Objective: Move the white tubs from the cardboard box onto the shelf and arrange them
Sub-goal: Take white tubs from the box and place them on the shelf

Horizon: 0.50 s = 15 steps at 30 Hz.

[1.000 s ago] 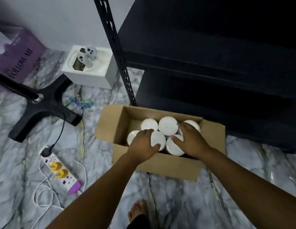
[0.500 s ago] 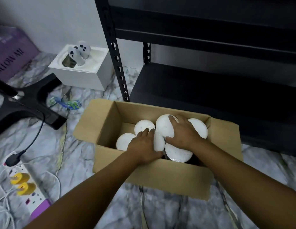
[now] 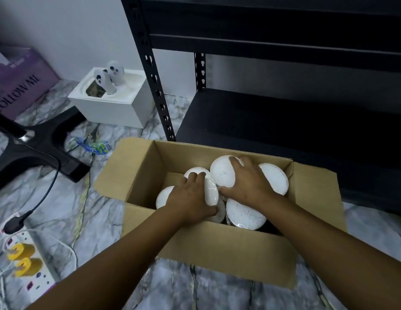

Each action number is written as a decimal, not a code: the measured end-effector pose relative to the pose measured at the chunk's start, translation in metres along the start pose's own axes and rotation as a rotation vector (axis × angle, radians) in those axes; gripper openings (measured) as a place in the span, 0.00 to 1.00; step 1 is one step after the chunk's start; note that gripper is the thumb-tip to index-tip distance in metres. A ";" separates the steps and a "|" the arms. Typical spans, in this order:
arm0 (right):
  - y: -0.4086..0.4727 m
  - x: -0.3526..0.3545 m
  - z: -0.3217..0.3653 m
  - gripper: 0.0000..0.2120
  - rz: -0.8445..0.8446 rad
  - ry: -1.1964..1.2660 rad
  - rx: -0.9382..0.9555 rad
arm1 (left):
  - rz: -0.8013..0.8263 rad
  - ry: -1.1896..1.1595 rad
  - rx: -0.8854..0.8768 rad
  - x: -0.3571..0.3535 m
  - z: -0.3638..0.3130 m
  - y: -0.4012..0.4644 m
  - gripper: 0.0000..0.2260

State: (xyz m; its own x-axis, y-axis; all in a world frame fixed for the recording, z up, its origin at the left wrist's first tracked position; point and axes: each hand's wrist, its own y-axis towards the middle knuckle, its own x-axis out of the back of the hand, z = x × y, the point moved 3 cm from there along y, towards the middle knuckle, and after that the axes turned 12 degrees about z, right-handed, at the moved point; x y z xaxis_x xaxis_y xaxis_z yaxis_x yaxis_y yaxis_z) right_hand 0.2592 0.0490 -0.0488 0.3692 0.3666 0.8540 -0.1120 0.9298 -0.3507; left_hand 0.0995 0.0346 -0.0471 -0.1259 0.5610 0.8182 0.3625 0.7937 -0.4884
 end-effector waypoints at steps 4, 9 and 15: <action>-0.012 0.015 0.000 0.42 -0.061 0.190 0.076 | -0.115 -0.006 -0.090 0.018 -0.008 -0.017 0.38; -0.032 0.050 -0.002 0.42 -0.150 0.255 0.096 | -0.192 -0.012 -0.138 0.038 -0.022 -0.030 0.38; -0.062 0.077 -0.029 0.41 -0.188 0.256 0.005 | -0.230 0.005 -0.244 0.039 -0.057 -0.036 0.38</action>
State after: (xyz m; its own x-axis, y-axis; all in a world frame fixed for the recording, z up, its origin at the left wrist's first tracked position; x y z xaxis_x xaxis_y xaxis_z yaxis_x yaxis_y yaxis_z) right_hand 0.3212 0.0183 0.0276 0.6039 0.1689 0.7789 -0.0246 0.9808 -0.1935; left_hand 0.1337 0.0146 0.0197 -0.2261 0.3721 0.9002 0.5354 0.8195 -0.2043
